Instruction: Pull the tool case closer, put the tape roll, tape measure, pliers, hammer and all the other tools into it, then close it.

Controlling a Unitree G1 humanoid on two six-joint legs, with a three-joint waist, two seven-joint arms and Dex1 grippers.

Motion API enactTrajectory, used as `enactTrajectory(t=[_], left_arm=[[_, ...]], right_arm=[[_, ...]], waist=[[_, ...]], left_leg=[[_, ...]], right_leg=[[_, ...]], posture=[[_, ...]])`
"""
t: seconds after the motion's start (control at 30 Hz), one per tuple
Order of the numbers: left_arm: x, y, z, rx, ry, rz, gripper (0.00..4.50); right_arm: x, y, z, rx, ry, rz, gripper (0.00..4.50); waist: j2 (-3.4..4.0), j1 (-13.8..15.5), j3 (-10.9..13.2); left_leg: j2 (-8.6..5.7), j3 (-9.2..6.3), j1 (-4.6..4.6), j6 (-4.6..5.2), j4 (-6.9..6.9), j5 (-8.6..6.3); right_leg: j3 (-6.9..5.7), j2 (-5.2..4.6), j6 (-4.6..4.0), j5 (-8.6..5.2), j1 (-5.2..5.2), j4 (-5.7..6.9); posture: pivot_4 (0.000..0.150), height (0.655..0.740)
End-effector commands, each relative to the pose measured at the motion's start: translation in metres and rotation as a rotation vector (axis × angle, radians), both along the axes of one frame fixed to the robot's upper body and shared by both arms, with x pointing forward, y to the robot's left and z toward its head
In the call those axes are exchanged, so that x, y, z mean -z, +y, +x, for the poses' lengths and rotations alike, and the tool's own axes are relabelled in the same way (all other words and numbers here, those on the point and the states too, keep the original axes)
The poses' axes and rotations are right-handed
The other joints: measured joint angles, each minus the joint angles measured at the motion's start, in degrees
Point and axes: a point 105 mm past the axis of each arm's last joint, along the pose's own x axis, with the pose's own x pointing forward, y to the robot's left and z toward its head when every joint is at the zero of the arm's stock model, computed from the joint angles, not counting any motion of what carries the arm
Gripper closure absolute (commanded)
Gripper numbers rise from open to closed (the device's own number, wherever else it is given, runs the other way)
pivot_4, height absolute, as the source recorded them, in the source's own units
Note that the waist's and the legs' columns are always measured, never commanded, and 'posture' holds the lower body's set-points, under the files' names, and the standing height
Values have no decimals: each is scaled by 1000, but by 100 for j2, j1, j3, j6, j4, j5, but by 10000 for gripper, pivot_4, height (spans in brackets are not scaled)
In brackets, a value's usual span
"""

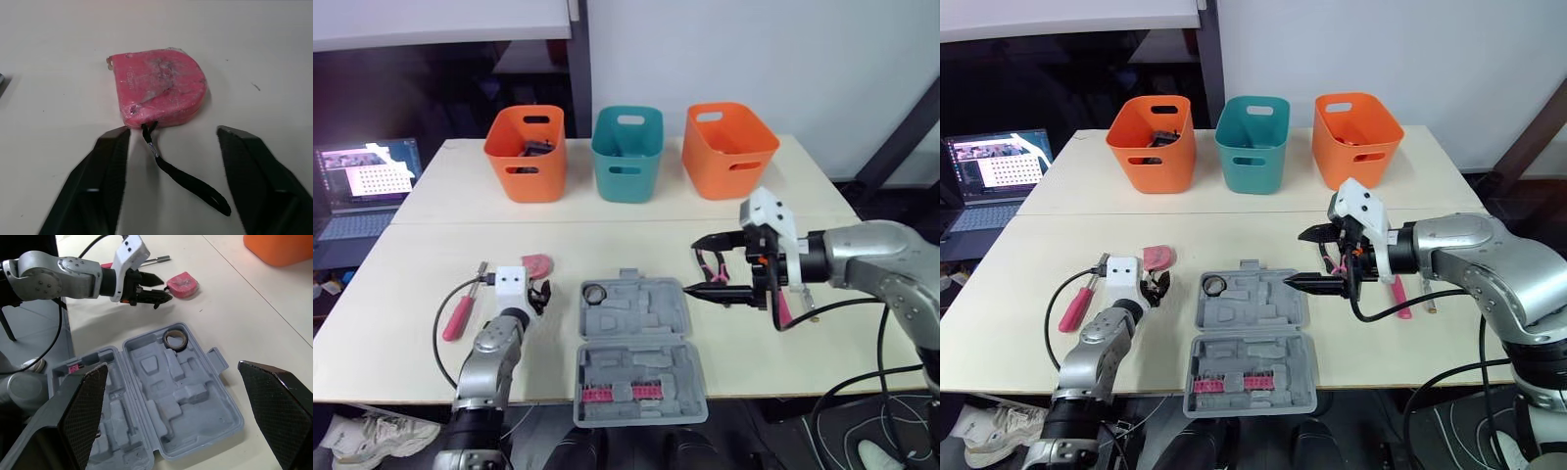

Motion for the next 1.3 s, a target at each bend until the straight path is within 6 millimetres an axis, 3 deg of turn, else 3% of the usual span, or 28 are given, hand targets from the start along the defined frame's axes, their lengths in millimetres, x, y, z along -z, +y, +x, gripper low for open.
enactTrajectory(t=[0.03, 0.37, 0.47, 0.57, 0.77, 1.0, 1.3], left_arm=[[-4, 2, 3, -19, -21, 29, 13391], [5, 0, 11, -11, 1, -13, 13391], [9, 1, 11, -11, 14, -30, 26954], [8, 2, 8, -4, 3, -46, 43725], [8, -7, -8, 108, -6, -65, 44530], [12, -24, -49, 313, 25, -66, 44530], [26, -10, -106, 365, 147, -46, 44530]], right_arm=[[-10, -4, -2, 9, -67, -26, 0], [-5, -7, -3, 22, -63, -48, 0], [-4, -8, -2, 23, -61, -51, 0], [-4, -7, -2, 22, -60, -51, 0], [-2, -5, -2, 11, -55, -46, 0], [4, 2, -4, -25, -33, -32, 0], [7, 8, -3, -54, -17, -15, 0]], waist=[[0, 6, 0], [0, 12, 0], [0, 11, 0], [0, 14, 0], [0, 9, 0], [2, -6, -1], [6, -11, -3]], left_leg=[[0, 0, 0, 0, 0, 0], [-1, 0, 0, 0, 3, 0], [-2, 0, 0, 0, 3, 0], [-2, -1, 1, 0, 3, 0], [-5, -1, 1, 0, 2, 0], [-3, -1, 1, 0, -1, 0], [1, -1, 1, 2, -8, -3]], right_leg=[[0, 0, 0, 0, 0, 2], [0, -1, 0, 0, 1, 4], [-1, -2, 1, 0, 1, 4], [-1, -2, 1, 0, 1, 5], [0, -4, 1, 0, 1, 4], [2, -5, -1, -1, 0, 1], [3, -6, -20, -12, 2, -16]], posture=[[1500, 7329], [1500, 7329], [1500, 7329], [1500, 7329], [1500, 7329], [1500, 7329], [1500, 7329]])
